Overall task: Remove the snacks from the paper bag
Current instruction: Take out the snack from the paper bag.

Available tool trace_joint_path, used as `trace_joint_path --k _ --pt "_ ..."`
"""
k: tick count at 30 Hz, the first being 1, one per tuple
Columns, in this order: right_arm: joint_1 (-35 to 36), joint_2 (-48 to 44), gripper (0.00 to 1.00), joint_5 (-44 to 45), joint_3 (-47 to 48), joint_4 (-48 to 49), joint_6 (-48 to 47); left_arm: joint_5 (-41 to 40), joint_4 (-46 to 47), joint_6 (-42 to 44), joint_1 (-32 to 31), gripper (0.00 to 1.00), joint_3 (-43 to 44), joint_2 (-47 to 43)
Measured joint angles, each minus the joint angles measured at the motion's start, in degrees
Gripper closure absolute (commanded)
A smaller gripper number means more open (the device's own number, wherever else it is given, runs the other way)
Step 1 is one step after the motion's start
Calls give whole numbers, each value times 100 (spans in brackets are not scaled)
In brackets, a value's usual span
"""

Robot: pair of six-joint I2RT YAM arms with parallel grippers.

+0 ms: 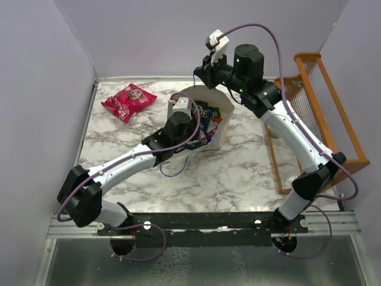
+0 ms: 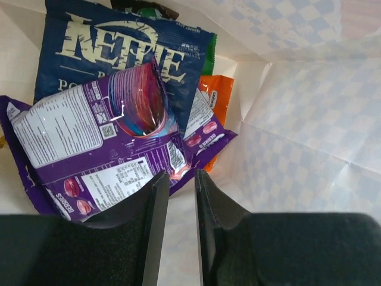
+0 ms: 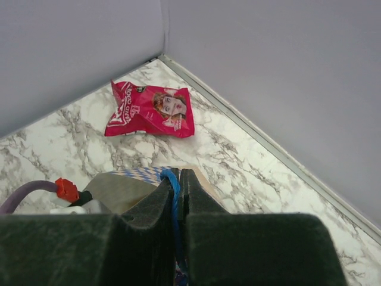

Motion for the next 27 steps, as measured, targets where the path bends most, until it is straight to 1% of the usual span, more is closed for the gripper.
trace_joint_path --k 1,2,6,11,17,24,26,27 --pt "-2 2 98 -2 2 0 22 13 72 7 17 65 -26 11" --pt "-2 2 98 -2 4 -2 37 15 138 26 28 62 -37 22" --pt "-2 22 98 -4 116 -76 87 0 422 109 57 61 9 223" --pt "-2 22 98 -26 122 -125 140 -149 540 136 59 59 186 861" --pt "-4 20 98 -136 122 -188 234 -566 601 234 59 42 192 1167" --pt "-4 15 98 -245 118 -186 306 -992 686 446 59 27 358 1587" --pt "-4 15 98 -264 118 -201 326 -1110 693 507 59 27 463 1749" --pt "-4 15 98 -271 116 -208 328 -1178 686 546 59 30 549 1851"
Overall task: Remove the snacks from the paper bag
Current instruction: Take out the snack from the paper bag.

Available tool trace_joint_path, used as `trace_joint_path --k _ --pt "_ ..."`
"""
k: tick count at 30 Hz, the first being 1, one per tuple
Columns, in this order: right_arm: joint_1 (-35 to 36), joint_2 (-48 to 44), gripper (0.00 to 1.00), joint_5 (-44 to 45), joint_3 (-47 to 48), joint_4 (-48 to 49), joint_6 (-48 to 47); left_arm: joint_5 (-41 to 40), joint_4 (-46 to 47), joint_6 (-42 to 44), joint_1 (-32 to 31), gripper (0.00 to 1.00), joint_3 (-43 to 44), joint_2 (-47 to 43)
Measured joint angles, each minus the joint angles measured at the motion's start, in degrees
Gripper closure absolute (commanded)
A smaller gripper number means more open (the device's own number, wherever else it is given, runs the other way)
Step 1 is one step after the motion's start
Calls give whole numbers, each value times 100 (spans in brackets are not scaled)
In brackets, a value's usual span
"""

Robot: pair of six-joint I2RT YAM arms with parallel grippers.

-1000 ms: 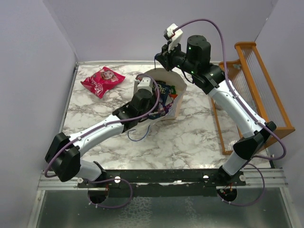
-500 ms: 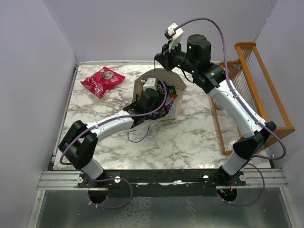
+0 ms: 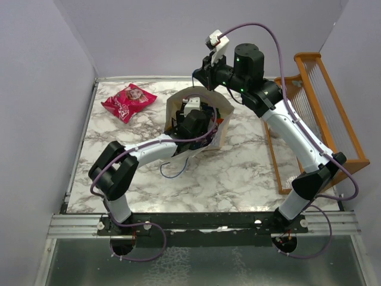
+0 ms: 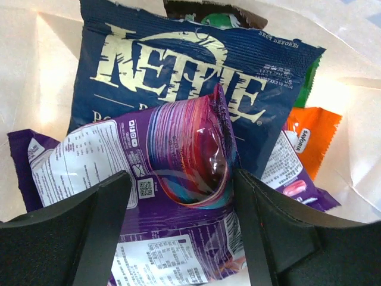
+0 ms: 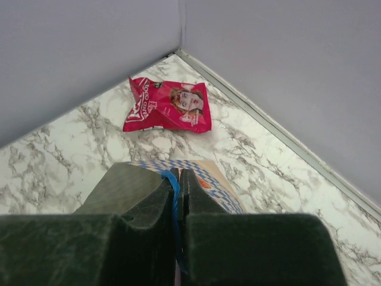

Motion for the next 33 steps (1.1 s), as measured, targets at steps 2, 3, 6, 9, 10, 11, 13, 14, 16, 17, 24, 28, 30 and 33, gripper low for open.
trace_joint_path --k 2,3,6,9,10,11,13,14,16,17,24,28,30,33 --pt "-4 0 98 -7 -4 -28 0 -118 -28 90 0 37 162 160" --pt "-9 0 98 -7 -20 -33 0 -175 -63 131 0 44 238 225" --pt "-11 -28 98 -11 -127 -37 2 -273 -133 258 0 66 435 356" --pt "-11 -87 98 -9 -225 -35 0 -321 -201 337 -13 83 496 367" --pt "-11 -122 98 -9 -267 -26 0 -332 -221 363 -13 86 503 356" --pt "-11 -153 98 -7 -304 -24 0 -334 -245 382 -11 89 503 334" --pt "-9 -225 98 -9 -415 22 0 -321 -313 407 -11 93 496 254" --pt "-9 -267 98 -9 -485 55 -2 -302 -356 422 -11 94 483 197" --pt "-9 -339 98 -9 -579 87 -2 -195 -387 433 2 98 402 37" --pt "-9 -376 98 -4 -629 122 -4 -118 -398 444 11 100 337 -70" --pt "-9 -623 98 57 -942 337 -46 697 -345 507 20 100 -293 -1134" --pt "-9 -664 98 118 -1021 396 -68 979 -356 505 20 100 -476 -1659" --pt "-9 -673 98 186 -1054 437 -92 1078 -387 505 20 100 -505 -1875" --pt "-9 -693 98 315 -1106 481 -136 1211 -507 503 20 100 -525 -2232"
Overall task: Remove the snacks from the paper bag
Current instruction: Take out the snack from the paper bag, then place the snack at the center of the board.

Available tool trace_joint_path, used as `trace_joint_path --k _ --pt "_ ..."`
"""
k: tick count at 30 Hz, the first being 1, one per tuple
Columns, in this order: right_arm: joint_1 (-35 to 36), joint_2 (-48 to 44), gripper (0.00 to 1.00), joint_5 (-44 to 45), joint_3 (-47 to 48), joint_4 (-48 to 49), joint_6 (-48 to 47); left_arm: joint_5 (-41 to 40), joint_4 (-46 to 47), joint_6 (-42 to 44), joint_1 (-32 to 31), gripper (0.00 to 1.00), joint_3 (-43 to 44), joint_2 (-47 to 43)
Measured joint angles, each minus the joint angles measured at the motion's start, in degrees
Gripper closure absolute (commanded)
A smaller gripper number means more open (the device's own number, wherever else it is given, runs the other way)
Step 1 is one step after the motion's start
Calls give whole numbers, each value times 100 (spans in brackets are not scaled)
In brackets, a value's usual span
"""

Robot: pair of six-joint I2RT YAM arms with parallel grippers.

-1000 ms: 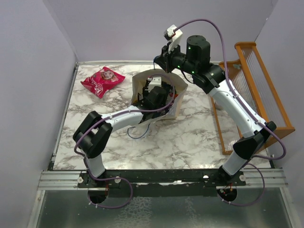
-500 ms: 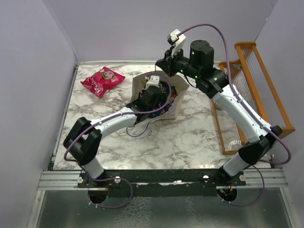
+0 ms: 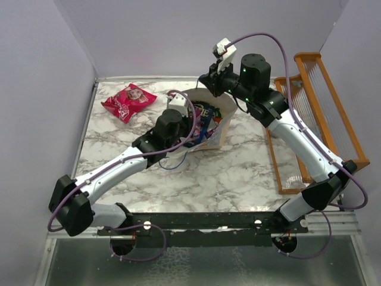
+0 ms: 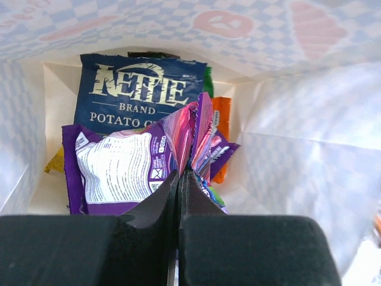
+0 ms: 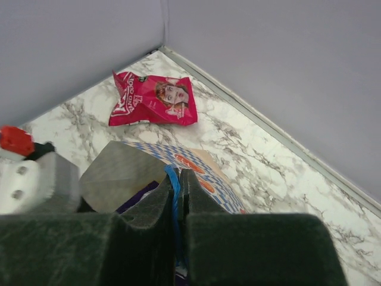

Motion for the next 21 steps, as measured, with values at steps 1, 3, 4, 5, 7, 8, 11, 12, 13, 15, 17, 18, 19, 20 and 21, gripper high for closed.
trace_joint_path --k 1,3,4,5,7,8,11,12,13,15,17,18,19,20,21 --pt "0 -13 98 31 -15 2 -15 63 -57 0 0 100 -4 -125" --pt "0 -35 98 151 -50 9 -39 229 -166 0 0 100 -22 -391" --pt "0 -46 98 227 -63 11 -52 337 -225 4 2 100 -24 -544" --pt "0 -55 98 310 -74 22 -70 461 -269 9 2 100 -24 -699" --pt "0 -63 98 483 -116 63 -92 695 -354 44 2 100 -20 -1016" --pt "0 -66 98 584 -138 72 -81 802 -448 74 2 100 13 -1169" --pt "0 -72 98 730 -208 90 -55 1005 -782 199 2 100 302 -1504" --pt "0 -76 98 743 -236 92 -42 1047 -890 251 2 100 428 -1569" --pt "0 -98 98 763 -275 96 -15 1088 -1008 326 2 100 599 -1652" --pt "0 -133 98 811 -337 107 7 1158 -1200 461 2 100 920 -1781" --pt "0 -164 98 859 -376 116 26 1224 -1386 645 2 100 1294 -1943" --pt "0 -173 98 870 -380 120 26 1231 -1449 715 2 100 1429 -2013" --pt "0 -179 98 876 -382 129 26 1226 -1515 791 2 100 1563 -2092" --pt "0 -184 98 876 -382 129 26 1193 -1578 892 2 100 1698 -2203" --pt "0 -195 98 876 -385 129 28 1128 -1639 970 2 100 1825 -2306"
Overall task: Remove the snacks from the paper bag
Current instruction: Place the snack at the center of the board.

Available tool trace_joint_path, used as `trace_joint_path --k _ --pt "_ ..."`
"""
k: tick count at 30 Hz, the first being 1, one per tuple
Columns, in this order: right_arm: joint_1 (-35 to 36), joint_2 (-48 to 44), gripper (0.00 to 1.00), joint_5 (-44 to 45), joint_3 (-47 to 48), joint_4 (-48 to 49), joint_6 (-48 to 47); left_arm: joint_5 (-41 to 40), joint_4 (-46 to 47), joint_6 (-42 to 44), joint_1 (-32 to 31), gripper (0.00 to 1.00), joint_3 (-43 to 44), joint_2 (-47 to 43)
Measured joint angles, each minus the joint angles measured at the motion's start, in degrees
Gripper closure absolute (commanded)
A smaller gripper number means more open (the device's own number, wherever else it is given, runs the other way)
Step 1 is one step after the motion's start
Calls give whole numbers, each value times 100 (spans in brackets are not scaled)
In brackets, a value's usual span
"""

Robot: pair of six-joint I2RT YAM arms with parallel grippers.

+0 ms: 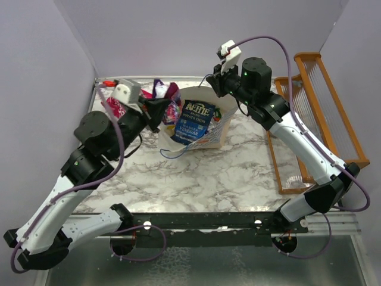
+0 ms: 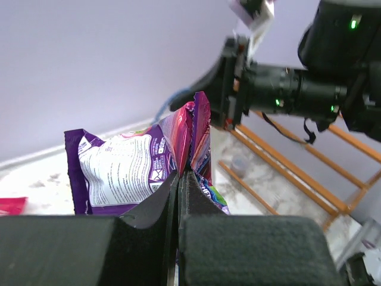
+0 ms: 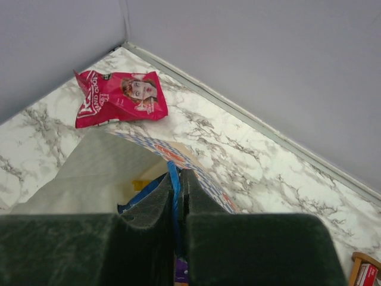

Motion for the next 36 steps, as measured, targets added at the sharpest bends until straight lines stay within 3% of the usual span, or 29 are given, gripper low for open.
trace_joint_path --k 4,11,17,20,26,27,31,36 --pt "0 -74 98 -4 0 2 0 -940 -155 321 -9 100 146 -396" --pt "0 -216 98 -81 -11 -7 20 -4107 -107 713 11 100 -778 -1093" --pt "0 -326 98 -168 -129 -2 76 -5390 413 1211 28 100 -1405 -787" --pt "0 -343 98 -181 -149 0 105 -5386 616 1163 426 100 -1661 -378" --pt "0 -343 98 -203 -149 -2 138 -4044 376 254 2791 100 -1952 866" --pt "0 -343 98 -216 -149 -2 149 -3788 363 33 2889 100 -1963 914" --pt "0 -348 98 -258 -151 0 173 -2758 162 -557 4260 100 -2028 1733" --pt "0 -407 98 -315 -225 9 240 -2347 72 -1008 4769 100 -1714 2798"
